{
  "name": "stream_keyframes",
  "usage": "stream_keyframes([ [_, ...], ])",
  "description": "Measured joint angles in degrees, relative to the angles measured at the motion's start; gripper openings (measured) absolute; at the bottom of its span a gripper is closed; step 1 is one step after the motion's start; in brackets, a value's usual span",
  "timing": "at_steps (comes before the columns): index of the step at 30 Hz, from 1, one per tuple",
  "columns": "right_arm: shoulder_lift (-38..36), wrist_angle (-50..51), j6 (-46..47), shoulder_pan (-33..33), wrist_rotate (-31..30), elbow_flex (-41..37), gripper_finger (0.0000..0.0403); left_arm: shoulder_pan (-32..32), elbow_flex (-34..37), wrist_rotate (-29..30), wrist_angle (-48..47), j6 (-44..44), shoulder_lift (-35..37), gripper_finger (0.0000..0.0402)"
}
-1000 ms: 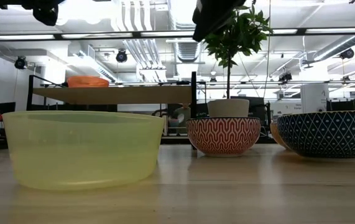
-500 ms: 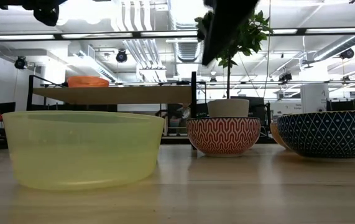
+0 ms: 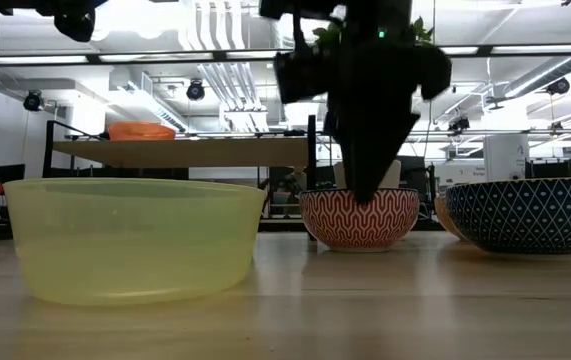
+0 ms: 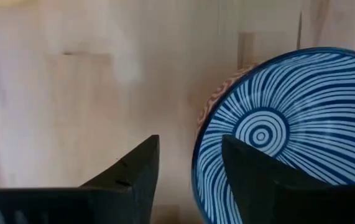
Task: Place and stack bowls onto a shelf
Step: Put the red bowl on the shelf
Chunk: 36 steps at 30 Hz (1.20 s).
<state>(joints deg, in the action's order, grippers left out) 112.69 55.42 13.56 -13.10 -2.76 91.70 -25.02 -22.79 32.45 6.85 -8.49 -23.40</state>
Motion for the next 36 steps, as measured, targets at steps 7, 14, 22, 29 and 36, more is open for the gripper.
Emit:
stream_keyframes([
  [7,2.8,1.2,-0.5,0.3,-0.2,0.0,0.0073,0.0,0.0,0.0,0.0,-0.3,0.0,0.0001],
  [14,-0.4,2.9,0.6,0.2,0.8,0.0,0.0016,0.0,0.0,0.0,-0.2,-1.3,-0.2,0.0001],
  [22,-7.8,2.6,-4.3,0.3,12.2,1.4,0.0014,0.0,0.0,0.0,0.2,-1.3,-0.2,0.0001],
  [29,-12.1,0.8,-9.3,0.1,13.2,8.2,0.0014,0.0,0.0,0.0,0.5,-1.3,-0.2,0.0001],
  [36,-12.6,-5.2,-23.8,0.7,12.1,16.6,0.0013,0.0,0.0,0.0,0.5,-1.3,-0.2,0.0001],
])
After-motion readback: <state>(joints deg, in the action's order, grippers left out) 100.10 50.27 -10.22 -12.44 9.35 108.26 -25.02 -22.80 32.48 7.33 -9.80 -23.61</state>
